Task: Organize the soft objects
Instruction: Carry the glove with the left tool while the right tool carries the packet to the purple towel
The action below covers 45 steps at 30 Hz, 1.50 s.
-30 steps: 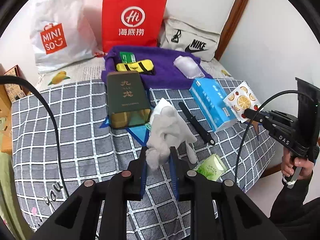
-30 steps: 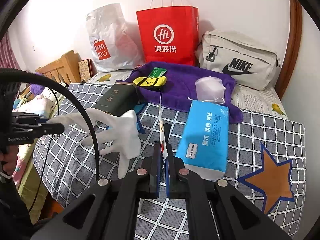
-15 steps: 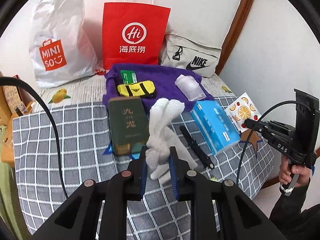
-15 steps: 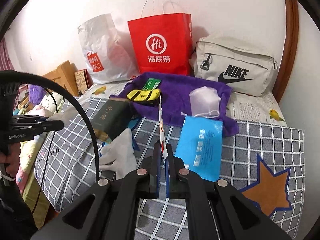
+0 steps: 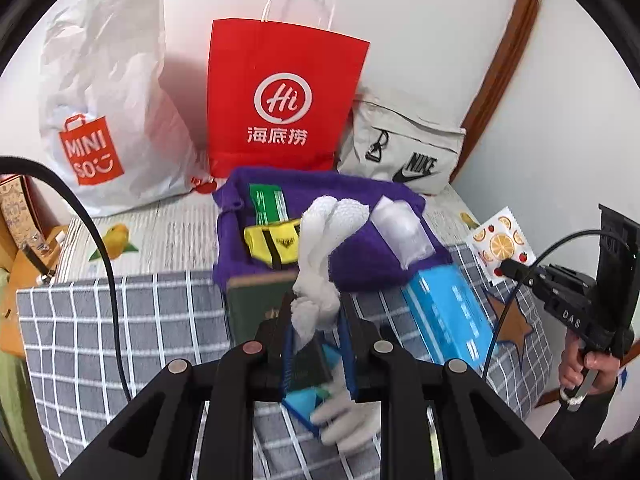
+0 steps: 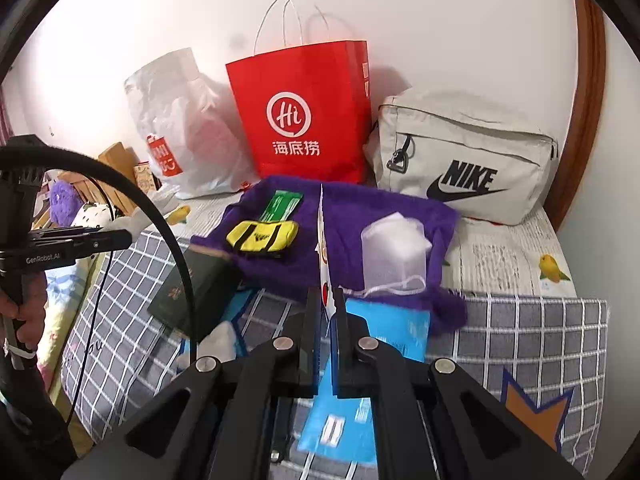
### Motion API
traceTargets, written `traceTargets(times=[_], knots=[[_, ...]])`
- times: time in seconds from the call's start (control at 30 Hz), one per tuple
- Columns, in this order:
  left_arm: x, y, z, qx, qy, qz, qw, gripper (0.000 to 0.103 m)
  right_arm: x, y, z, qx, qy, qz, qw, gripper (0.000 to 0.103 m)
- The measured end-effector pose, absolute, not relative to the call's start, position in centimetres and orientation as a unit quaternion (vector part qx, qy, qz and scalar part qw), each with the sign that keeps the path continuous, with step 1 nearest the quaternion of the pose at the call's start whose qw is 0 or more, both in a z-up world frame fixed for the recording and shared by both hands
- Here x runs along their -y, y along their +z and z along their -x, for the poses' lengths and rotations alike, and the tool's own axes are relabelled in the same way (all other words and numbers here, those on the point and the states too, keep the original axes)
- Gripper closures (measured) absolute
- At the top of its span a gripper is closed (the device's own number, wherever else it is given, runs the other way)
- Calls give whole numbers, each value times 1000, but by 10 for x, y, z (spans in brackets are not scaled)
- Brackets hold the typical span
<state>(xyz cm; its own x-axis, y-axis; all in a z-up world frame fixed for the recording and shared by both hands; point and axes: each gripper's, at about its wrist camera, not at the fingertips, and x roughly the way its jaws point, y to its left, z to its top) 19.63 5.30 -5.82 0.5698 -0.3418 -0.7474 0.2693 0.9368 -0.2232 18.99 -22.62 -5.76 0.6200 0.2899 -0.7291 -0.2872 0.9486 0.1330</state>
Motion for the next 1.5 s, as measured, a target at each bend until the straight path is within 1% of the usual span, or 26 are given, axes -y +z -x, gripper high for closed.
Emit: traceTargets(times=[0.23,0.6,0.87,1.13,1.5], knots=[[-45,-63,-234,-429,-169,35,887,84,226,-71,-230,-419,152,-34,894,99],[-44,-57,-277,-419,-154,21,895,84,223,-69,-259,-425,139,-30,894,99],[-35,-60,-303,-409,-172,14,896,84,222,-78,-280,-438,137,-36,888,99],[-37,-83,-321,-433,-167,23,886,84,219,-100,-311,-455,139,-28,879,99],[-42,-102,-339,-453,-155,25,878,84,216,-149,-337,-494,161,-44,853,99]])
